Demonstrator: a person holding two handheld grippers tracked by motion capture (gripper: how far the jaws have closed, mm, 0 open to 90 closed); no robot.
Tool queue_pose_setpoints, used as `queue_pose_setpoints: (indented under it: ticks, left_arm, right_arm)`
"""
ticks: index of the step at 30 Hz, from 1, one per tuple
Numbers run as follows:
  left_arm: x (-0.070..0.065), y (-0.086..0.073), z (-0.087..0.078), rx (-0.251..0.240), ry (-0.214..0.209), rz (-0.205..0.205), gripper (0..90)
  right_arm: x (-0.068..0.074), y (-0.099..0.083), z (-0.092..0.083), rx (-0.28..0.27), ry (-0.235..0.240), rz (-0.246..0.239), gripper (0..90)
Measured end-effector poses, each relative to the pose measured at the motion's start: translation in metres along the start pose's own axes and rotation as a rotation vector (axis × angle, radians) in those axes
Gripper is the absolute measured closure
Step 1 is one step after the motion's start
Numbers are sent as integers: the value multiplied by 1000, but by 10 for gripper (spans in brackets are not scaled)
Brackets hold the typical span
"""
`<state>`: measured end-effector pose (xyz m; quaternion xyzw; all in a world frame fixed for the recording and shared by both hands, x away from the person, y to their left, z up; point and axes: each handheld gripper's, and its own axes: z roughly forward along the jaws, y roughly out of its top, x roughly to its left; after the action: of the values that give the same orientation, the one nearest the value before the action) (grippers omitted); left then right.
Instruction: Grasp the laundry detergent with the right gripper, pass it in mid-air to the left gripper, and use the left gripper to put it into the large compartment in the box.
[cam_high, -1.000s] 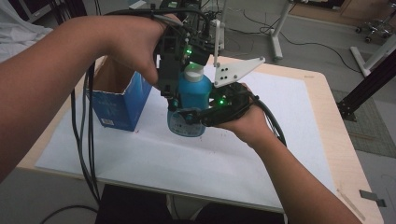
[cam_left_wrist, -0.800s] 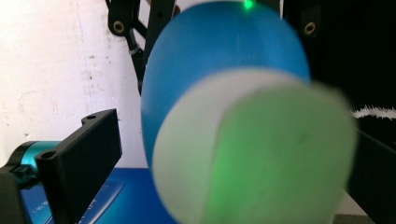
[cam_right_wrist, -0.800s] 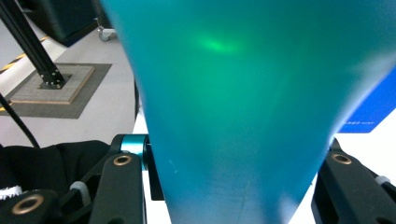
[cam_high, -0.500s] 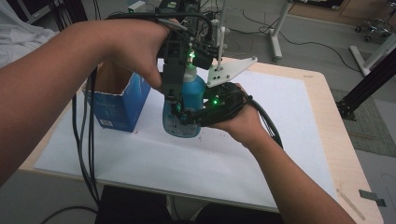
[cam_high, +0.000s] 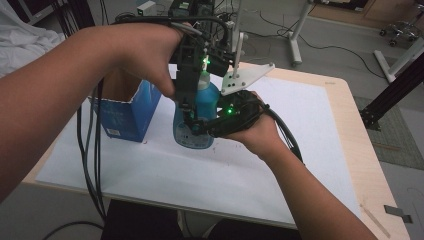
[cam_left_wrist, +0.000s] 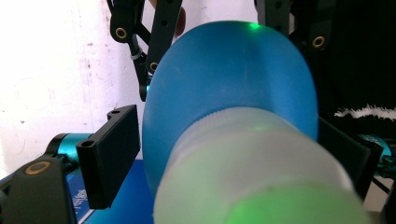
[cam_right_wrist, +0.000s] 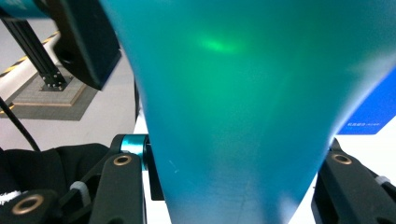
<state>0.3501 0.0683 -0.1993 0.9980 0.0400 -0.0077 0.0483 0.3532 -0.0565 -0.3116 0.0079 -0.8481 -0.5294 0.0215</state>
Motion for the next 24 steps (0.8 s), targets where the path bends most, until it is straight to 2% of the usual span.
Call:
queue_pose_setpoints:
  ticks: [4,7,17,24]
  left_arm:
    - [0,0,1,1,-2,3,187]
    - [1,0,2,4,16,2,188]
    - [0,2,3,21,12,9,234]
    - [-1,2,2,19,12,12,298]
  right_arm:
    - [0,0,1,-2,-2,4,485]
    - [0,0,0,4,-1,3,485]
    - [0,-1,2,3,3,-2,485]
    - [2,-1,5,7,10,-3,485]
